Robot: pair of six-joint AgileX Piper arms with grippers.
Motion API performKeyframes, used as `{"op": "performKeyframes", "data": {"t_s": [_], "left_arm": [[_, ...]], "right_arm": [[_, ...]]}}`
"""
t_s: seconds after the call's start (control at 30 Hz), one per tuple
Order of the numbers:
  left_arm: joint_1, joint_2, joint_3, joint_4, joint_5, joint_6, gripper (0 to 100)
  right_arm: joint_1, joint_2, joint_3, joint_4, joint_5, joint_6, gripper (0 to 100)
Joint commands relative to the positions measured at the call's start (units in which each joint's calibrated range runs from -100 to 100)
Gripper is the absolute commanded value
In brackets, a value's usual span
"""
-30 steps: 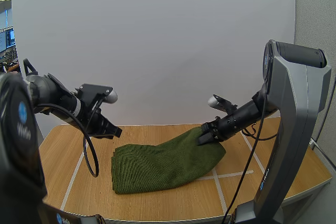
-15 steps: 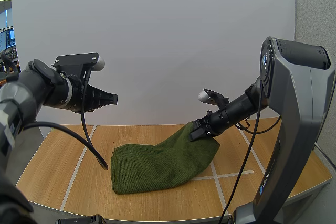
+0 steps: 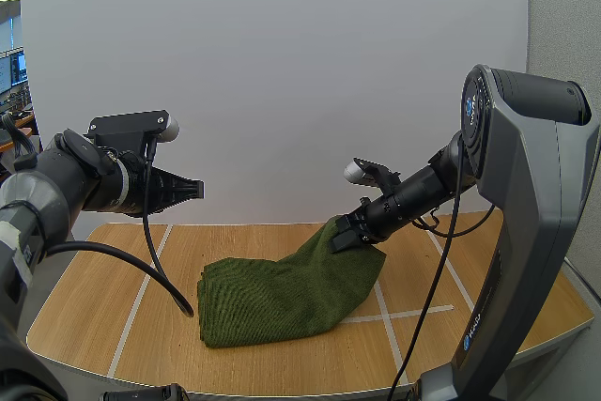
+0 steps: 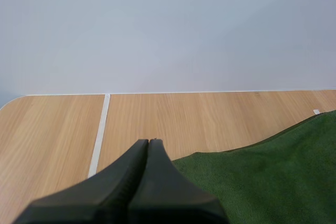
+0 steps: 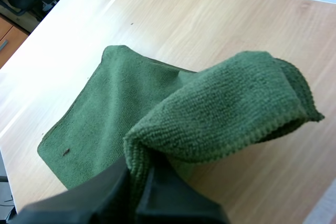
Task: Fold the towel
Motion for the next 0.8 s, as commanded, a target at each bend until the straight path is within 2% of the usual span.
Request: {"op": "performKeyframes", "data": {"t_s": [0.0, 0.4, 0.77], "left_arm": [[0.33, -1.34, 0.22, -0.07, -1.07, -0.43, 0], [0.18, -13.2, 0.22, -0.07, -1.07, -0.43, 0], [0.18, -23.09, 0.22, -0.07, -1.07, -0.43, 0]], "right_arm": [[1.51, -0.85, -0.01, -0.03, 0.71, -0.62, 0], [7.23, -0.89, -0.01, 1.74, -0.91, 0.8, 0], [13.47, -0.89, -0.01, 3.77, -9.22, 1.96, 0]]}}
